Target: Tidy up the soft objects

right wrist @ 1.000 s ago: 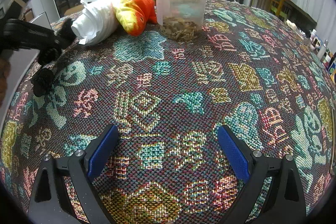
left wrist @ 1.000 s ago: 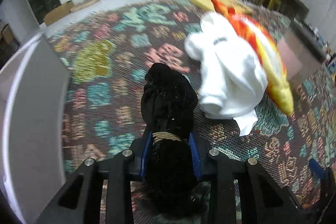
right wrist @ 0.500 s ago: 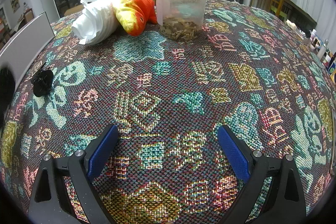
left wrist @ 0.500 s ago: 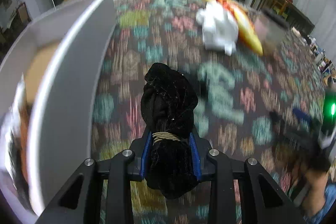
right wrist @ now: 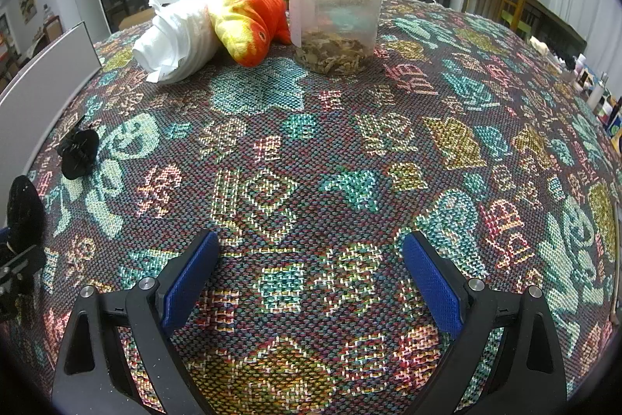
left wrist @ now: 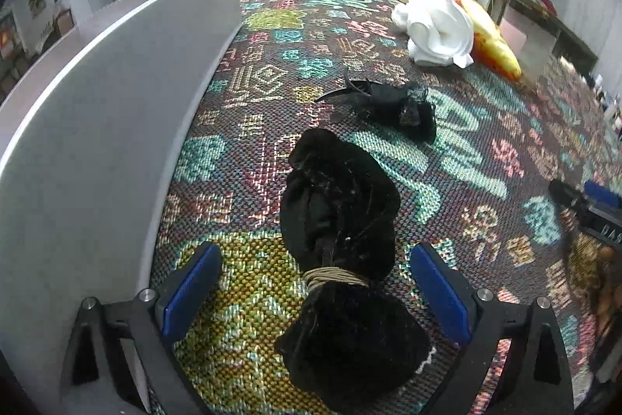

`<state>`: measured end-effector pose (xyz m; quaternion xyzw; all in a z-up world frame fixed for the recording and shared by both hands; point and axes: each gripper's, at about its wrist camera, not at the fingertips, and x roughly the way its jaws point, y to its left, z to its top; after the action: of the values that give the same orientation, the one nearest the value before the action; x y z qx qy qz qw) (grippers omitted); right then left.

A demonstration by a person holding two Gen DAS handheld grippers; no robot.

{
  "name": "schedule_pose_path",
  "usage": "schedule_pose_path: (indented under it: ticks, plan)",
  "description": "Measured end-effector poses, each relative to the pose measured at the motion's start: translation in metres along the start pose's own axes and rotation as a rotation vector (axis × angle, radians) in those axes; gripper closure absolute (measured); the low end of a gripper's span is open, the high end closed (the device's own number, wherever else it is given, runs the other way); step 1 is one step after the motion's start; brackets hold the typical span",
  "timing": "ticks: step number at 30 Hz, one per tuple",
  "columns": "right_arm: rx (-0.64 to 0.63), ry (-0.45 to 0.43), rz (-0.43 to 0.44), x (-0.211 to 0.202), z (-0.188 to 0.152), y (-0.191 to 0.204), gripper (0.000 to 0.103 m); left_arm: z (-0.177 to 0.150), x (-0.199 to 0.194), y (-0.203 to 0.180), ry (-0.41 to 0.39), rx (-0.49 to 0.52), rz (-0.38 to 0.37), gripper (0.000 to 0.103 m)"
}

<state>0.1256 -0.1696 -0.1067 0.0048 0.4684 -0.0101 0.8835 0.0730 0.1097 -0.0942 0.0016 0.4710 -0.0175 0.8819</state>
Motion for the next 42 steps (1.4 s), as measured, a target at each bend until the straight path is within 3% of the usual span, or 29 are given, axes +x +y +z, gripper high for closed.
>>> schedule_pose_path:
  ticks: [9,11,14,16,19,20,23,24,25,26,30,36,38,40,42]
  plan:
    - [0.025,-0.014,0.035,-0.004,0.006,-0.003,0.008,-0.001,0.003,-0.002,-0.025,-0.008,0.011,0.000]
    - [0.055,-0.088,0.126,-0.016,0.023,-0.003,0.008,0.000,0.003,-0.002,-0.027,-0.010,0.012,0.000]
    - [0.015,-0.203,0.178,-0.034,0.067,0.014,0.008,-0.001,0.003,-0.002,-0.028,-0.010,0.011,0.000]
    - [-0.015,-0.210,0.204,-0.031,0.101,0.029,0.009,-0.001,0.003,-0.002,-0.028,-0.009,0.011,0.000]
    - [-0.039,-0.155,0.130,-0.005,0.140,0.042,0.010,-0.001,0.003,-0.002,-0.028,-0.010,0.011,0.000]
    - [-0.037,-0.134,0.101,0.006,0.147,0.043,0.014,-0.001,0.003,-0.002,-0.028,-0.009,0.011,0.000]
    - [-0.046,-0.018,0.098,0.042,0.160,0.044,0.059,-0.001,0.003,-0.002,-0.028,-0.009,0.011,0.000]
    - [-0.052,0.012,0.101,0.052,0.161,0.044,0.060,-0.001,0.003,-0.002,-0.028,-0.009,0.011,0.000]
    - [-0.057,0.026,0.115,0.058,0.160,0.043,0.064,-0.001,0.003,-0.002,-0.028,-0.009,0.011,0.000]
    - [-0.062,0.026,0.140,0.061,0.158,0.042,0.087,-0.001,0.003,-0.002,-0.028,-0.009,0.011,0.000]
    - [-0.094,0.007,0.228,0.035,0.138,0.035,0.088,-0.001,0.003,-0.002,-0.028,-0.009,0.011,0.000]
    - [-0.029,0.110,0.419,-0.031,0.050,-0.025,0.088,-0.001,0.003,-0.002,-0.029,-0.009,0.011,0.000]
    - [0.010,0.120,0.407,-0.050,0.020,-0.057,0.088,-0.001,0.003,-0.002,-0.029,-0.009,0.011,0.000]
    - [0.049,0.095,0.342,-0.068,-0.001,-0.091,0.088,-0.001,0.003,-0.002,-0.029,-0.009,0.011,0.000]
    - [0.084,0.028,0.208,-0.084,-0.009,-0.124,0.088,-0.001,0.003,-0.002,-0.029,-0.009,0.011,0.000]
